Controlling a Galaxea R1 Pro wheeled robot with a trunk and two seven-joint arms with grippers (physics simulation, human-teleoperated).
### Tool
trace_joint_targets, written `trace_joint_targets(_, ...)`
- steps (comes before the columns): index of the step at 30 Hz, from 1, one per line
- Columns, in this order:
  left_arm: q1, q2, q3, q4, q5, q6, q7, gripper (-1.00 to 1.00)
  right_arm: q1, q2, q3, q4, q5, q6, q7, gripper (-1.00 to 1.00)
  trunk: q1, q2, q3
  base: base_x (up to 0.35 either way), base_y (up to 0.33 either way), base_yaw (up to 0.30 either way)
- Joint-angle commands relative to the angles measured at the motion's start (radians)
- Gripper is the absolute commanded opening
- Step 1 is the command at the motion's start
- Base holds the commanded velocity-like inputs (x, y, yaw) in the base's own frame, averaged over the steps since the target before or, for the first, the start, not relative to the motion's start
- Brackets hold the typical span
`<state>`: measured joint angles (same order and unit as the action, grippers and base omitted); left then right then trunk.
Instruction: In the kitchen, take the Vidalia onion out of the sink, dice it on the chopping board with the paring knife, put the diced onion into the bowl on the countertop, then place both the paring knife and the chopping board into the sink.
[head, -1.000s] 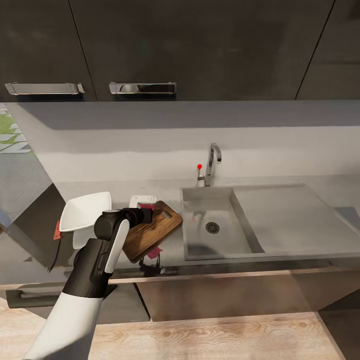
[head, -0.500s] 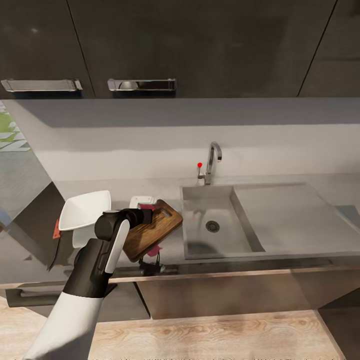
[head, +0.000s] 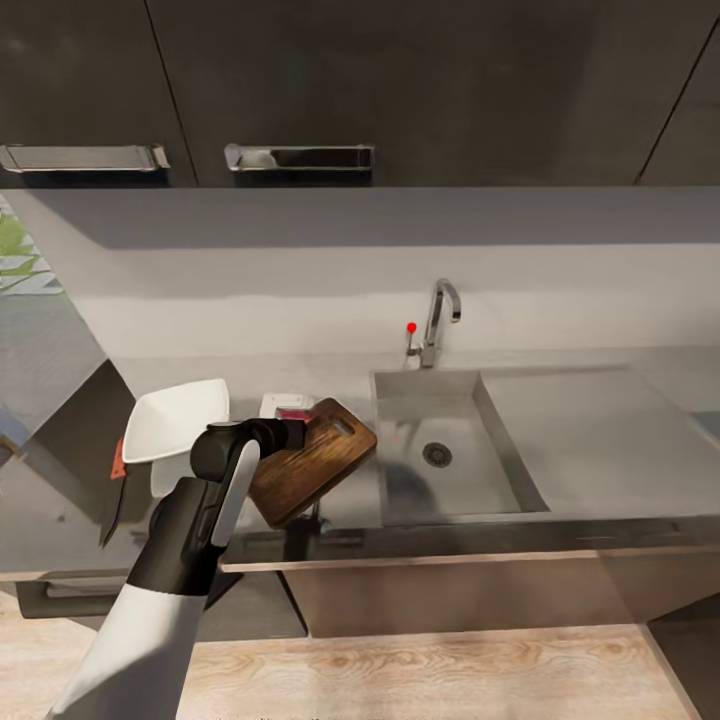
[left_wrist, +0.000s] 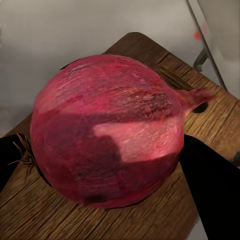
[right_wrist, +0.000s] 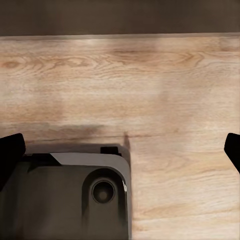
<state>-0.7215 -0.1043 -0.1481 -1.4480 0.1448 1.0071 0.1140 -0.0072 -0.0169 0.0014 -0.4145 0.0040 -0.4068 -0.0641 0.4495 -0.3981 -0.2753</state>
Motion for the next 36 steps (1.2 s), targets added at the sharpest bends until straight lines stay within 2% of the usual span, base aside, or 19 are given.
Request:
trace_joint_targets(1, -0.001, 0.000, -0.001, 0.000, 0.010, 0.004, 0.010, -1.00, 0.000, 0.000, 0.000, 0.000, 0.001, -0.003, -0.002, 1.00, 0.001, -0.002, -0.003, 0.014, 0.007, 0.061)
trace_joint_targets(16, 0.000, 0.000, -0.001, 0.000, 0.011, 0.004, 0.010, -1.00, 0.000, 0.000, 0.002, 0.000, 0.001, -0.003, -0.003, 1.00, 0.001, -0.002, -0.026, 0.002, 0.000, 0.062)
trace_joint_targets(25, 0.014, -0.001, -0.001, 0.006, 0.010, 0.004, 0.010, -1.00, 0.000, 0.000, 0.002, 0.000, 0.001, -0.003, -0.003, 1.00, 0.001, -0.002, -0.040, 0.000, -0.194, 0.062)
trace_joint_targets(36, 0.022, -0.002, -0.001, 0.006, 0.010, 0.004, 0.010, -1.00, 0.000, 0.000, 0.002, 0.000, 0.001, -0.003, -0.002, 1.00, 0.001, -0.002, -0.050, 0.000, -0.029, 0.038)
